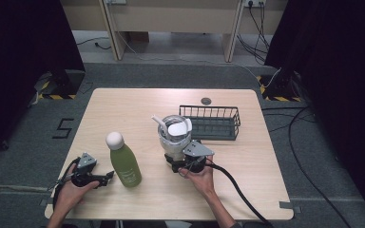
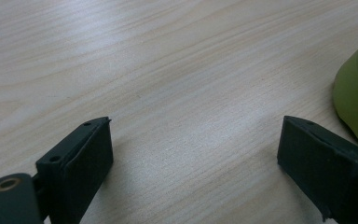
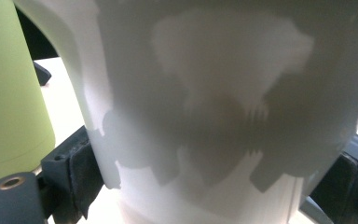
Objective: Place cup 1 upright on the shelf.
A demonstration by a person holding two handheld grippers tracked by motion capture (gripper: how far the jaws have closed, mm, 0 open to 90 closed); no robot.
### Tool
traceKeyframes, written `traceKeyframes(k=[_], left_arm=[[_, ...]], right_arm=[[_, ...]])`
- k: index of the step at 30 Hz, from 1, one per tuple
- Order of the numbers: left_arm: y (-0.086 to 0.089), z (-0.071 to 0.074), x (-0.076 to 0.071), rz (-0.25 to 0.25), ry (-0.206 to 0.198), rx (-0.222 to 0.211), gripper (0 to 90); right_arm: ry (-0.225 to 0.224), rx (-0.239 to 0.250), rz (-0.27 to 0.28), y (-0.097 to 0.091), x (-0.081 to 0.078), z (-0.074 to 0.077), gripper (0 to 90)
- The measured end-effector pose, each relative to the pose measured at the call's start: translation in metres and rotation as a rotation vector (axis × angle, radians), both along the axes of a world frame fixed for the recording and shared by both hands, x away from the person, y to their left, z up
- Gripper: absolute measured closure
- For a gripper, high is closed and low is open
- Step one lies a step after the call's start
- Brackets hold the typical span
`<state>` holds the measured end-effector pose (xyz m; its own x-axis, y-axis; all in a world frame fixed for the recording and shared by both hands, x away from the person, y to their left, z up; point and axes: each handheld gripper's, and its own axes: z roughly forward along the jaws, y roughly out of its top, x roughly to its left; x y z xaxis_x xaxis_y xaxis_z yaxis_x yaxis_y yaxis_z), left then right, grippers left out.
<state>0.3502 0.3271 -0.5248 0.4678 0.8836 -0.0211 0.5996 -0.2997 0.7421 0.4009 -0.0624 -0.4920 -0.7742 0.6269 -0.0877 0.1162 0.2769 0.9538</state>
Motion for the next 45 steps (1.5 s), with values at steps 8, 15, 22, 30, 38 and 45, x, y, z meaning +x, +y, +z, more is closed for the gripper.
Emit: traceKeyframes(k=[8,15,22,30,38,45], left_arm=[[0.0,0.0,0.0,0.0,0.0,0.0,9.6],[0.0,0.0,0.0,0.0,0.0,0.0,9.6],[0.0,0.0,0.0,0.0,0.0,0.0,9.6],[0.0,0.0,0.0,0.0,0.0,0.0,9.6],[0.0,0.0,0.0,0.0,0.0,-0.001,9.6],[0.0,0.0,0.0,0.0,0.0,-0.001,9.6]], right_arm=[[-0.004,0.014,-0.022,-0.009,0.003,0.012,10.9],[-0.018,0.022,-0.057,-0.022,0.005,0.026,10.9],[-0.021,0.031,-0.092,-0.033,0.007,0.036,10.9],[-0.031,0.034,-0.144,-0.053,0.011,0.05,10.9],[-0.034,0.034,-0.205,-0.078,0.016,0.066,10.9],[-0.05,0.029,-0.259,-0.1,0.019,0.082,10.9]])
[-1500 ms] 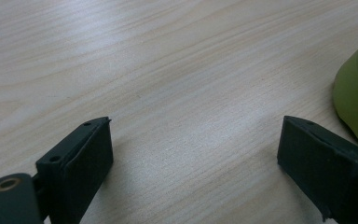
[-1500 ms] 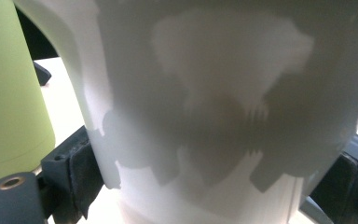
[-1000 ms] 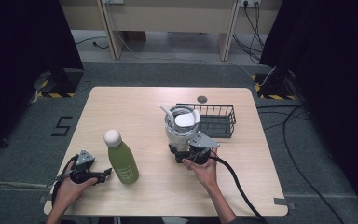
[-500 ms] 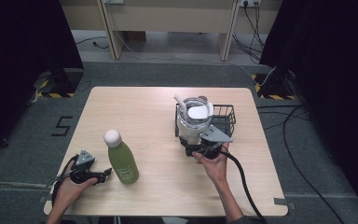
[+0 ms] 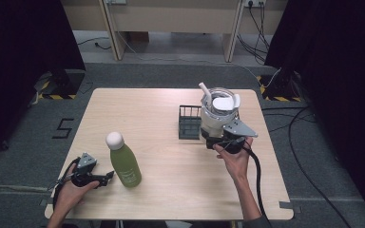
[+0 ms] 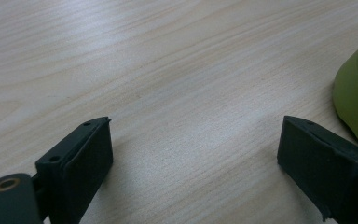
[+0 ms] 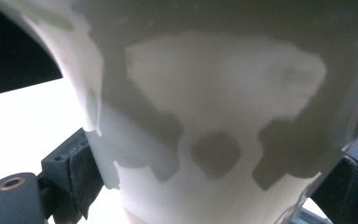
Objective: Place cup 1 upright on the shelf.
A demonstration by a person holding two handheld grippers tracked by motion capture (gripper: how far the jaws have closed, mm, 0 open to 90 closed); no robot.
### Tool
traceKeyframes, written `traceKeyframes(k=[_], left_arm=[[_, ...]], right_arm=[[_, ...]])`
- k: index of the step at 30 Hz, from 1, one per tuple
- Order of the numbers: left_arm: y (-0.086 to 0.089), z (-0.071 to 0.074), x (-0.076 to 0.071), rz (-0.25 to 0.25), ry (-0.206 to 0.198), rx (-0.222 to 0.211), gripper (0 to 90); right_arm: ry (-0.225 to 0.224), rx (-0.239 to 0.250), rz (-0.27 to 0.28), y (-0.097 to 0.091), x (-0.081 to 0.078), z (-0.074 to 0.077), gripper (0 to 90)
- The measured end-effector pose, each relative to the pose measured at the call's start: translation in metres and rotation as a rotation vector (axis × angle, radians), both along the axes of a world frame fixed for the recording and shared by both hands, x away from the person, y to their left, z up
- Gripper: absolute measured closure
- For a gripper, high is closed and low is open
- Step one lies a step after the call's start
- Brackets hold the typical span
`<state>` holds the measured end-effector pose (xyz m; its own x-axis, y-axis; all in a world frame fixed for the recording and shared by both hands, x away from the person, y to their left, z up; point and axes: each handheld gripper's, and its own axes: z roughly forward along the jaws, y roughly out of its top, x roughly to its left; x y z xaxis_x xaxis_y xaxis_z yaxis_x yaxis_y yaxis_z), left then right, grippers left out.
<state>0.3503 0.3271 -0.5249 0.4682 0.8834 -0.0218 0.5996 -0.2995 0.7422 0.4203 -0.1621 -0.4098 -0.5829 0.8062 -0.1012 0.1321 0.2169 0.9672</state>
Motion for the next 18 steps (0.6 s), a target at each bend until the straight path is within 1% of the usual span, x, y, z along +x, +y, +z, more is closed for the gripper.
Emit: traceKeyframes(k=[1,4,7,14,16,18], left_arm=[[0.0,0.0,0.0,0.0,0.0,0.0,9.6],[0.0,0.0,0.0,0.0,0.0,0.0,9.6],[0.0,0.0,0.0,0.0,0.0,0.0,9.6],[0.0,0.0,0.0,0.0,0.0,-0.001,9.6],[0.0,0.0,0.0,-0.001,0.0,-0.001,9.6],[0.0,0.0,0.0,0.0,0.001,-0.001,9.5]], right_arm=[[0.0,0.0,0.0,0.0,0.0,0.0,10.9],[0.001,-0.003,-0.019,-0.007,0.001,0.009,10.9],[-0.001,-0.005,-0.03,-0.01,0.003,0.013,10.9],[-0.013,-0.015,-0.07,-0.021,0.015,0.024,10.9],[-0.016,-0.006,-0.079,-0.024,0.021,0.028,10.9],[-0.024,-0.01,-0.089,-0.026,0.024,0.031,10.9]])
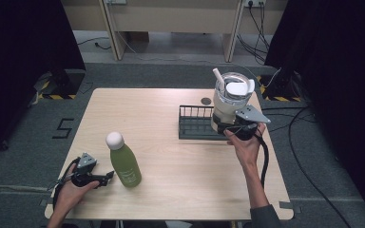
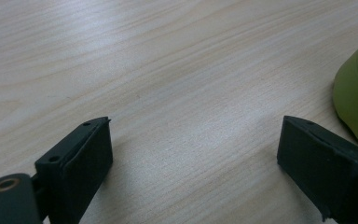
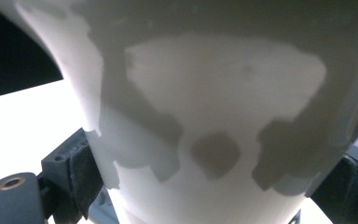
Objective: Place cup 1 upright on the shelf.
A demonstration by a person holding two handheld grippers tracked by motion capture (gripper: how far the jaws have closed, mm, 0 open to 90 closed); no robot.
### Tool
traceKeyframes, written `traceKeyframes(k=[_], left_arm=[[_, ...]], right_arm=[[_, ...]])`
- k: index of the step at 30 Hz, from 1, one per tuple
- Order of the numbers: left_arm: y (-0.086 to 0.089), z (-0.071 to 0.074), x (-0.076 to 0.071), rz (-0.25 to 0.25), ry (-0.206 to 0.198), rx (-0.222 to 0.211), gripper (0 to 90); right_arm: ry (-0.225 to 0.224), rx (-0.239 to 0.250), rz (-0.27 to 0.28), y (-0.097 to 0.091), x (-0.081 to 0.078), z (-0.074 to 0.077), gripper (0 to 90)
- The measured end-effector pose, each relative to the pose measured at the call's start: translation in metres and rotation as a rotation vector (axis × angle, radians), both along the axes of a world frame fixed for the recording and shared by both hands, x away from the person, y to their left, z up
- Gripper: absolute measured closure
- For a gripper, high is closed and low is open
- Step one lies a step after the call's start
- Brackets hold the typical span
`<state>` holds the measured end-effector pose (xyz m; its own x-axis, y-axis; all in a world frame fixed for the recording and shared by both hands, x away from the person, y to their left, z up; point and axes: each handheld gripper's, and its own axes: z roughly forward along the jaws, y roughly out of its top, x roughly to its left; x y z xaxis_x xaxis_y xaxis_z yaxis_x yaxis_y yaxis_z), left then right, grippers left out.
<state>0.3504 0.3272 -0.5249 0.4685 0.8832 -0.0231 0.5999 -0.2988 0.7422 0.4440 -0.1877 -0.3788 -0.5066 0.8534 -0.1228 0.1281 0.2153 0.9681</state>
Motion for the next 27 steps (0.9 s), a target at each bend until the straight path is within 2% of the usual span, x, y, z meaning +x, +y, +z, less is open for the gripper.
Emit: traceKeyframes(k=[4,10,17,27], left_arm=[[0.0,0.0,0.0,0.0,0.0,0.0,9.6],[0.0,0.0,0.0,0.001,0.0,-0.003,9.6],[0.0,0.0,0.0,0.0,0.0,-0.002,9.6],[0.0,0.0,0.0,0.0,0.0,-0.002,9.6]], right_arm=[[0.001,-0.009,-0.022,-0.002,0.009,0.005,10.9],[0.007,-0.003,-0.053,-0.007,0.022,0.005,10.9],[0.015,0.006,-0.095,-0.016,0.038,-0.004,10.9],[0.025,-0.003,-0.119,-0.015,0.049,-0.015,10.9]])
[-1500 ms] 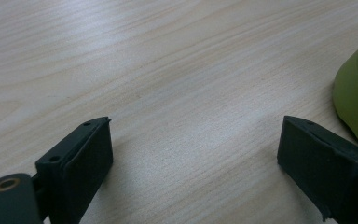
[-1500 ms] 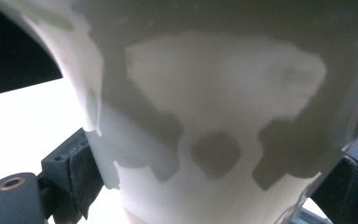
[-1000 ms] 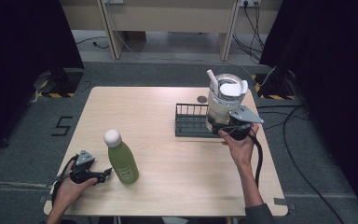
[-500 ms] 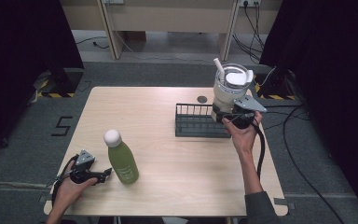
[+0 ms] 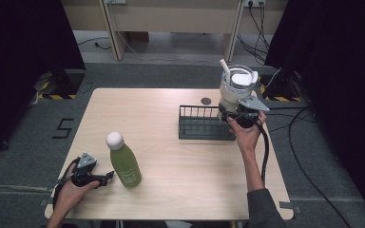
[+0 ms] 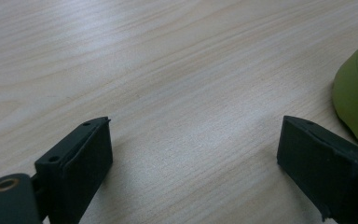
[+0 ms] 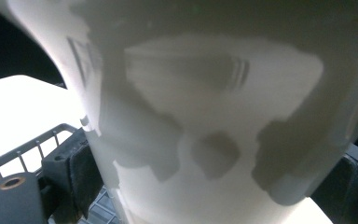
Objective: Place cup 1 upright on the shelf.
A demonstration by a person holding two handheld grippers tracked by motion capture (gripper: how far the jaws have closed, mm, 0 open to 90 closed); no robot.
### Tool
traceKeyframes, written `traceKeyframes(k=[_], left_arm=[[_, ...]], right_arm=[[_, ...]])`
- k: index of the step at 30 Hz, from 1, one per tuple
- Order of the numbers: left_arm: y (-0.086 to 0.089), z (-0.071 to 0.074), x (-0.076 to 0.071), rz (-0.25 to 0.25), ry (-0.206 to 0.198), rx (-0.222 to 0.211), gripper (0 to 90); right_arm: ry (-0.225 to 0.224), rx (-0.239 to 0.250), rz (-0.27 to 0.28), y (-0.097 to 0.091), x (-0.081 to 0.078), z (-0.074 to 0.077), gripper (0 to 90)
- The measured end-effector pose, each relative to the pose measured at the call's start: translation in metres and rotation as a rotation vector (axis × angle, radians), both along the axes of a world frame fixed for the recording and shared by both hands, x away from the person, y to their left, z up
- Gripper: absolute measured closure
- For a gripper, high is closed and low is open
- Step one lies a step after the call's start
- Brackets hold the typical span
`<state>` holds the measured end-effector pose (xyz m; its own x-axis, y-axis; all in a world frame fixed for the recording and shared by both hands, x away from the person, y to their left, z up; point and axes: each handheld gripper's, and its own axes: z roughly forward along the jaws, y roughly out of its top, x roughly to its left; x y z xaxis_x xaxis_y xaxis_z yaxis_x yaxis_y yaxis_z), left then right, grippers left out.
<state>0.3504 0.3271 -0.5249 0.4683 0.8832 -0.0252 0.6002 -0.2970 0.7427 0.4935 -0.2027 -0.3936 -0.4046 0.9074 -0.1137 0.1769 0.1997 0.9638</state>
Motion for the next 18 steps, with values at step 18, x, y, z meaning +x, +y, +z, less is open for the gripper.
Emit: traceKeyframes(k=[18], left_arm=[[0.0,0.0,0.0,0.0,0.0,0.0,9.5]], right_arm=[[0.025,0.029,-0.02,0.002,0.013,-0.022,10.9]])
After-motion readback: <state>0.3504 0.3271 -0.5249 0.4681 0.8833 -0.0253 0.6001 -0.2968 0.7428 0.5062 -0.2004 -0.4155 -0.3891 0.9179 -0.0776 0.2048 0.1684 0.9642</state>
